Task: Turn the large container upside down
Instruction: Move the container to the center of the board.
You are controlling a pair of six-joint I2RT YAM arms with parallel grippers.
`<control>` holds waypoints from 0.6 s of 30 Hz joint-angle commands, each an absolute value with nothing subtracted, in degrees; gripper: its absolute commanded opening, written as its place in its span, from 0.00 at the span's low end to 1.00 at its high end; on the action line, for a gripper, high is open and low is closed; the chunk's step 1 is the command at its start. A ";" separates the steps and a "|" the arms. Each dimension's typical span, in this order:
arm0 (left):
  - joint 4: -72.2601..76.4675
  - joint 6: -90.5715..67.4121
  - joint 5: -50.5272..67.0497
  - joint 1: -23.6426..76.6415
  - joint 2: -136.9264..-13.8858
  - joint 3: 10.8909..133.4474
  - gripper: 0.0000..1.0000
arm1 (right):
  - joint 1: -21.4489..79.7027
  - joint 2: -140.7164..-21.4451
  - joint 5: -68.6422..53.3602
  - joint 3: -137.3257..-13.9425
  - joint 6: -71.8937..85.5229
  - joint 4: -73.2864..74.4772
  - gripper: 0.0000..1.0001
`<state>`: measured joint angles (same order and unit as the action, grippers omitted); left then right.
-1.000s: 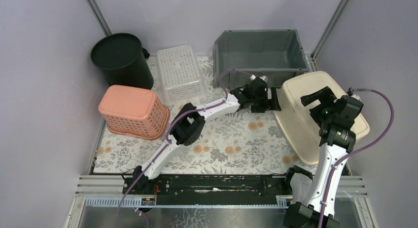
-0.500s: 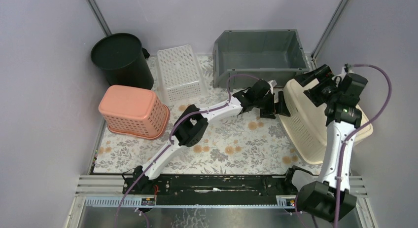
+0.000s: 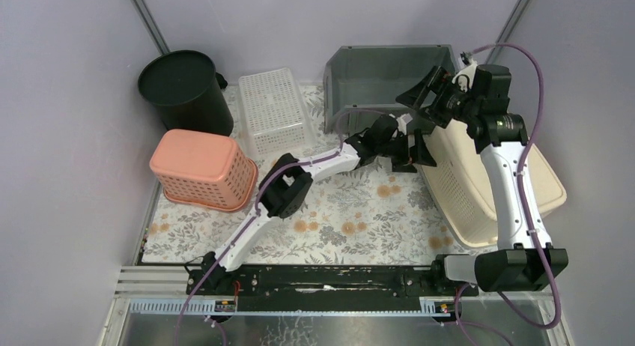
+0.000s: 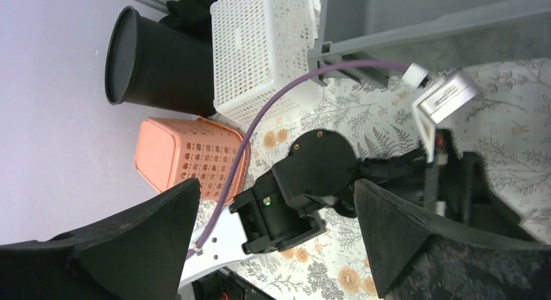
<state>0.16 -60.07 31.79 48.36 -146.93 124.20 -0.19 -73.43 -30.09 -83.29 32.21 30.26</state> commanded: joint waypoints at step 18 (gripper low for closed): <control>-19.57 -44.63 10.28 41.74 -86.20 70.22 1.00 | 11.59 -104.43 -18.75 -111.84 8.41 41.29 0.90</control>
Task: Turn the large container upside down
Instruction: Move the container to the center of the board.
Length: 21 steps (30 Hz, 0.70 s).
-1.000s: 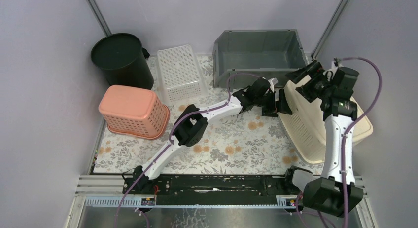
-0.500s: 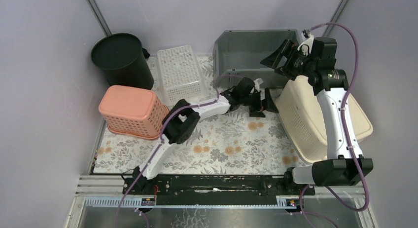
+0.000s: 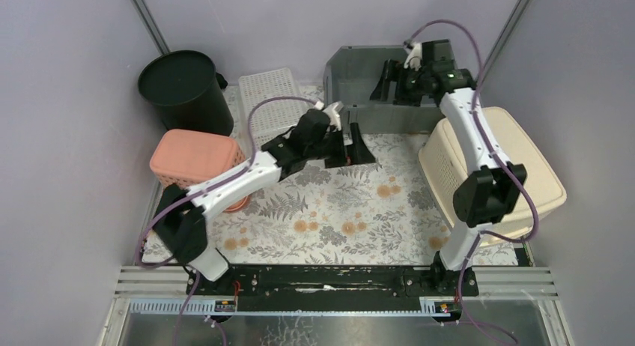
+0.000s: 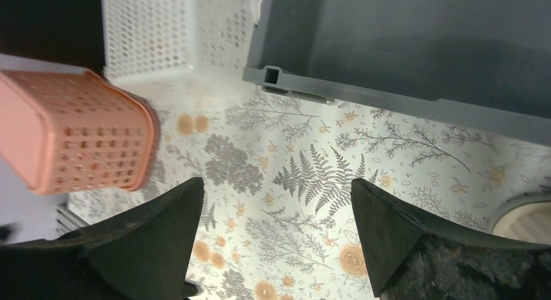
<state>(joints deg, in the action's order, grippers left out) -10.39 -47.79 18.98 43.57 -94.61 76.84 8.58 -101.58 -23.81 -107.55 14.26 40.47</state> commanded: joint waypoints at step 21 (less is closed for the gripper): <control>-44.94 -54.78 -2.56 40.19 -42.33 53.70 1.00 | 19.14 -117.85 -8.90 -119.34 10.03 30.98 0.90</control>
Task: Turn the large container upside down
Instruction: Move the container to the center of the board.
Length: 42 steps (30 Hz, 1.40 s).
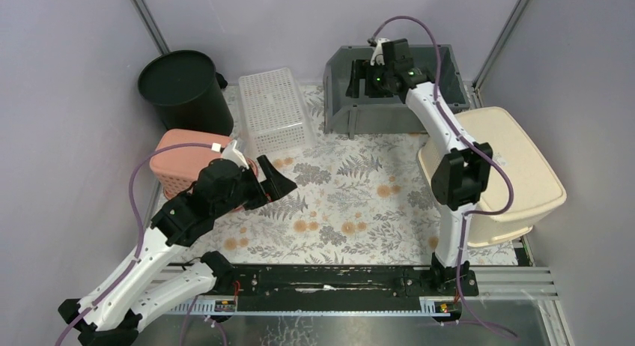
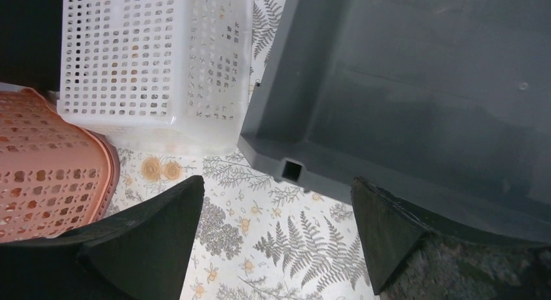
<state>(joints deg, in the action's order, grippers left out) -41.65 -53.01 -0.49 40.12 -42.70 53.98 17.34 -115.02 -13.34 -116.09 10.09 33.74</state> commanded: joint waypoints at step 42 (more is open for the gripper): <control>-38.60 -55.64 1.24 40.21 -41.90 46.11 1.00 | 19.24 -110.76 -8.11 -99.49 5.86 34.69 0.91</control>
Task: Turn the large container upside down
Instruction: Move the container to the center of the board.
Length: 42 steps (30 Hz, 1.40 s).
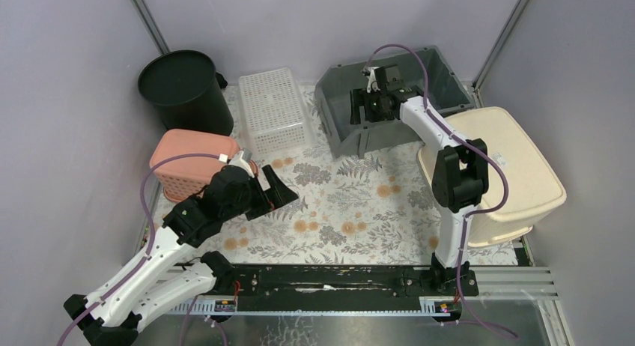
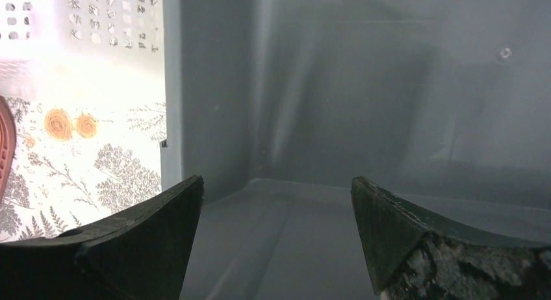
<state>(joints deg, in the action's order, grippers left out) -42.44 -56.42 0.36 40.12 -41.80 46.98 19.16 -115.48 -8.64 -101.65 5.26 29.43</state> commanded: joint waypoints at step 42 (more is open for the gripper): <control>-36.37 -55.28 2.35 40.14 -44.16 46.08 1.00 | 35.01 -106.52 -0.40 -87.76 -5.48 27.76 0.60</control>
